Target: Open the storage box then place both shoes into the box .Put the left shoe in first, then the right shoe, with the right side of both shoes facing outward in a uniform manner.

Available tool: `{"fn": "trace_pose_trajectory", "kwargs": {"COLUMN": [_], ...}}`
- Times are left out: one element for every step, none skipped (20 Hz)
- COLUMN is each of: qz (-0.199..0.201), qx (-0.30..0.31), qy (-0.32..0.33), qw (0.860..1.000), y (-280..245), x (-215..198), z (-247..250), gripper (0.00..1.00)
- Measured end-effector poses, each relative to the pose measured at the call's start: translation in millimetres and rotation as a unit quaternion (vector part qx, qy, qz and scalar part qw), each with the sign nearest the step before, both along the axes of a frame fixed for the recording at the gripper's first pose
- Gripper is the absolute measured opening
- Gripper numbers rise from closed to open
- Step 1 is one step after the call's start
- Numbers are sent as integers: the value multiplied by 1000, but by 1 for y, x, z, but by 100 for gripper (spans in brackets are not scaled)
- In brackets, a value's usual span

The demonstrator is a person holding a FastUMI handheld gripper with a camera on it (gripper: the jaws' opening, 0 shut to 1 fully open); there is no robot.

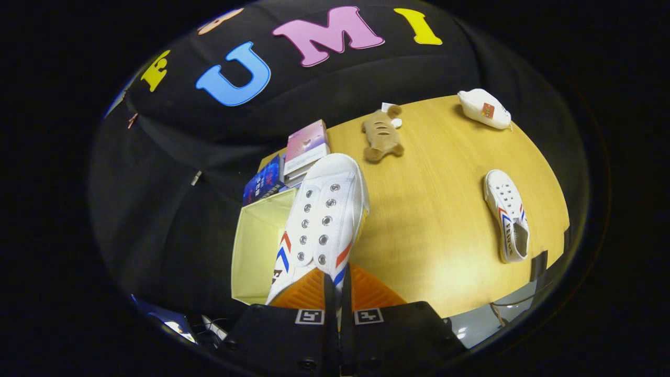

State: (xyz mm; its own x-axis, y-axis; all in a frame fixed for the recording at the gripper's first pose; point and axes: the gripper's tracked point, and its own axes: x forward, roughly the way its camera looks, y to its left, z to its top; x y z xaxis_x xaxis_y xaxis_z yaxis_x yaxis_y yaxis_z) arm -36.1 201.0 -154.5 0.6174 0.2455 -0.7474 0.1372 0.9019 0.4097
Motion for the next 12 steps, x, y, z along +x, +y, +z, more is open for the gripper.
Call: {"fn": "trace_pose_trajectory", "kwargs": {"qz": [13, 23, 31, 38, 43, 48, 54, 58, 63, 67, 70, 73], "qx": [0, -2, -4, -1, 7, 18, 27, 31, 31, 28, 25, 22], "qy": [-1, -2, -3, -5, -6, -9, -10, -8, -3, 2, 9, 17], "qw": [1000, 1000, 1000, 999, 999, 999, 998, 998, 998, 997, 997, 997], "y": [16, 31, 45, 64, 81, 97, 112, 124, 135, 145, 154, 161], "x": [2, 5, 8, 12, 16, 20, 24, 27, 29, 31, 32, 33], "z": [3, 4, 4, 5, 6, 8, 8, 6, 1, -6, -14, -23], "gripper": [6, 6, 6, 6, 6, 6, 6, 6, 6, 6, 6, 6]}}
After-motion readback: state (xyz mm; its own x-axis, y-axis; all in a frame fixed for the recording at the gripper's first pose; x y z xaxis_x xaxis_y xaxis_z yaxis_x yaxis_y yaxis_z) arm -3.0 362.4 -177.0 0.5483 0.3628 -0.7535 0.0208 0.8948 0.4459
